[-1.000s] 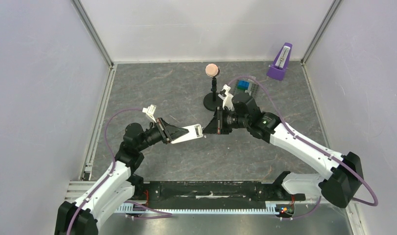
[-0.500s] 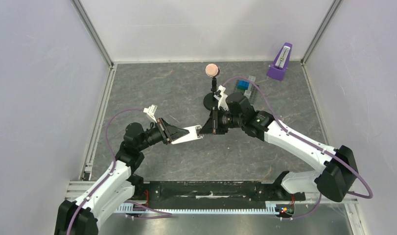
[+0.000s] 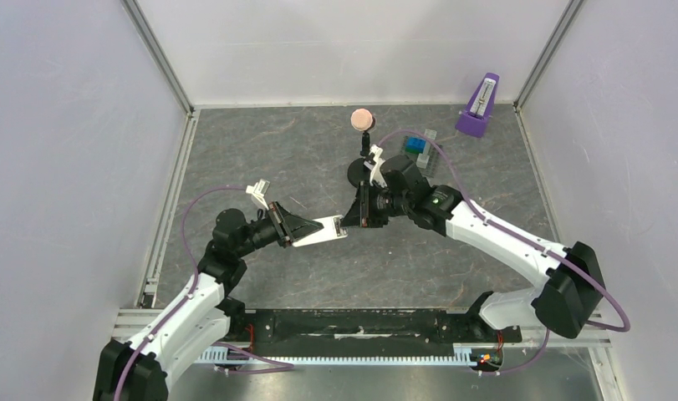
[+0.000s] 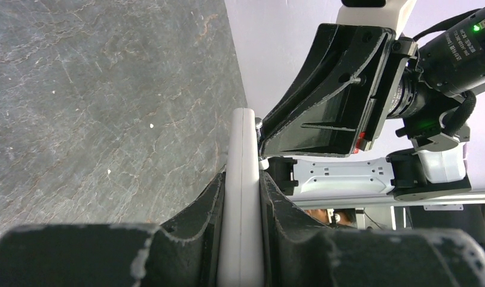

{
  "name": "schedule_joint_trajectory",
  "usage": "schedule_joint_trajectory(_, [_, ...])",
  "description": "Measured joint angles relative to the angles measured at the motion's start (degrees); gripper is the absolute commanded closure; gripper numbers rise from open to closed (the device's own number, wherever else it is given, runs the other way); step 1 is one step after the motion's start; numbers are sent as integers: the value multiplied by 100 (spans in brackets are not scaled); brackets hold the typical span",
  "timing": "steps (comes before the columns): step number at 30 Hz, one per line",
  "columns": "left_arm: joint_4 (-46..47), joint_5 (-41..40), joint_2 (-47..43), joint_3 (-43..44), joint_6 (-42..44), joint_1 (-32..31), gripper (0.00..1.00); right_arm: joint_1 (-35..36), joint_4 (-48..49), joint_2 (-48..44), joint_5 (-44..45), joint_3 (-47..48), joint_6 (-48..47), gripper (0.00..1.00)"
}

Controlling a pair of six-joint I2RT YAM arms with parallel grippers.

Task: Load the batteries into the remote control
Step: Load the battery into the remote control.

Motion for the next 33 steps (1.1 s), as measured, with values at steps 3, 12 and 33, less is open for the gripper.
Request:
schedule_joint_trajectory(3, [-52, -26, 26, 0, -9, 0, 98, 0, -101, 122, 4, 103, -28, 82])
schedule_joint_trajectory(12, [-160, -46, 79, 0, -59, 0, 98, 2, -396, 280, 24, 275, -170, 79])
schedule_joint_trajectory(33, [-352, -107, 151, 22, -90, 11, 98, 374, -922, 671, 684, 721, -737, 72])
